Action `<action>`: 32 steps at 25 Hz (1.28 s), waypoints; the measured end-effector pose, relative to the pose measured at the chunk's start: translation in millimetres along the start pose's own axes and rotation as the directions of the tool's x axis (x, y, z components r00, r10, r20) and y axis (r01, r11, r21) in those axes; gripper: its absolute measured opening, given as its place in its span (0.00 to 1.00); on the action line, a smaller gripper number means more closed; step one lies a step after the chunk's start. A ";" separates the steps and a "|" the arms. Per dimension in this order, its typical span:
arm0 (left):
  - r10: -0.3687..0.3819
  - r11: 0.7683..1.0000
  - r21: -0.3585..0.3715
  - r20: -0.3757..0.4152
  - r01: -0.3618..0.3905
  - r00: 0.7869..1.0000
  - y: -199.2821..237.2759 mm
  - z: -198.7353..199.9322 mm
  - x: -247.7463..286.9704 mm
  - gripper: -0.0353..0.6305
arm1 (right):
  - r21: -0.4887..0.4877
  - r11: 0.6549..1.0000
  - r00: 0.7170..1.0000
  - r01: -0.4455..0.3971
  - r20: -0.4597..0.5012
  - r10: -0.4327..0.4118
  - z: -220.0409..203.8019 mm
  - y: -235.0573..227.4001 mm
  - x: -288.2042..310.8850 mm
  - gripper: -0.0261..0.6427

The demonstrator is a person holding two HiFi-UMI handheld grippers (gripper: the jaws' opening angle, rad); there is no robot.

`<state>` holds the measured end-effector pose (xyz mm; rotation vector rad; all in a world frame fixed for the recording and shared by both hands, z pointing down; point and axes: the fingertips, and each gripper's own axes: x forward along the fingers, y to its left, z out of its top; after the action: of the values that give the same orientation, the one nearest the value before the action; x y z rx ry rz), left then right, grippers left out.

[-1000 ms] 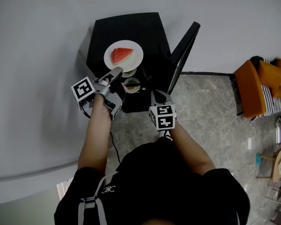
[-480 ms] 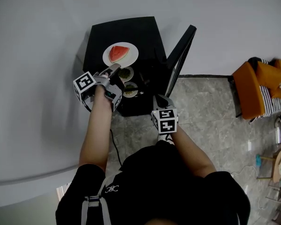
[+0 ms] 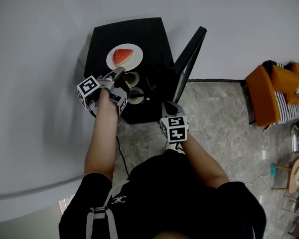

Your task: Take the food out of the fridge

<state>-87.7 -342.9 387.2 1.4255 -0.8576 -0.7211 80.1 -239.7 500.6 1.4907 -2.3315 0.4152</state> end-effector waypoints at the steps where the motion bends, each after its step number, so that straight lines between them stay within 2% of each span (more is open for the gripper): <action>1: -0.001 1.000 -0.003 0.002 0.001 1.000 -1.0 0.5 2.3 0.08 | 0.002 1.000 1.000 0.001 -0.002 -0.001 0.6 -2.5 0.8 0.03; 8: -0.028 1.000 0.004 0.007 0.028 1.000 -2.4 0.4 5.4 0.09 | 0.009 1.000 1.000 -0.001 -0.011 0.001 -1.4 -6.9 2.8 0.02; 10: -0.040 0.999 0.019 0.013 0.040 0.999 -4.0 0.1 3.1 0.09 | 0.011 1.000 1.000 -0.001 -0.012 0.001 -1.8 -6.9 2.3 0.02; 15: -0.088 0.994 0.074 0.025 0.086 0.996 -14.3 -1.0 -10.0 0.18 | 0.018 1.000 1.000 -0.004 -0.014 0.004 -3.7 -4.9 1.5 0.02; 19: -0.102 0.989 0.107 0.025 0.099 0.994 -14.5 -7.0 -24.8 0.18 | 0.016 1.000 1.000 -0.008 -0.010 0.008 -3.9 0.1 0.9 0.02; 23: -0.107 0.983 0.153 0.010 0.105 0.994 -11.3 -15.1 -38.3 0.13 | 0.011 1.000 1.000 -0.013 -0.008 0.013 -4.1 9.3 -1.6 0.02; 25: -0.097 0.985 0.147 0.008 0.095 0.995 -8.5 -16.0 -37.4 0.07 | 0.007 1.000 1.000 -0.018 -0.010 0.018 -4.3 12.0 -0.5 0.03; 32: -0.086 0.989 0.124 -0.006 0.086 0.996 -8.2 -10.9 -30.5 0.06 | -0.005 1.000 1.000 -0.022 -0.009 0.022 -2.2 20.3 0.7 0.02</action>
<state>-93.9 -311.6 377.4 1.5814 -0.8565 -0.7431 61.6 -231.0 501.7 1.4586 -2.3419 0.4203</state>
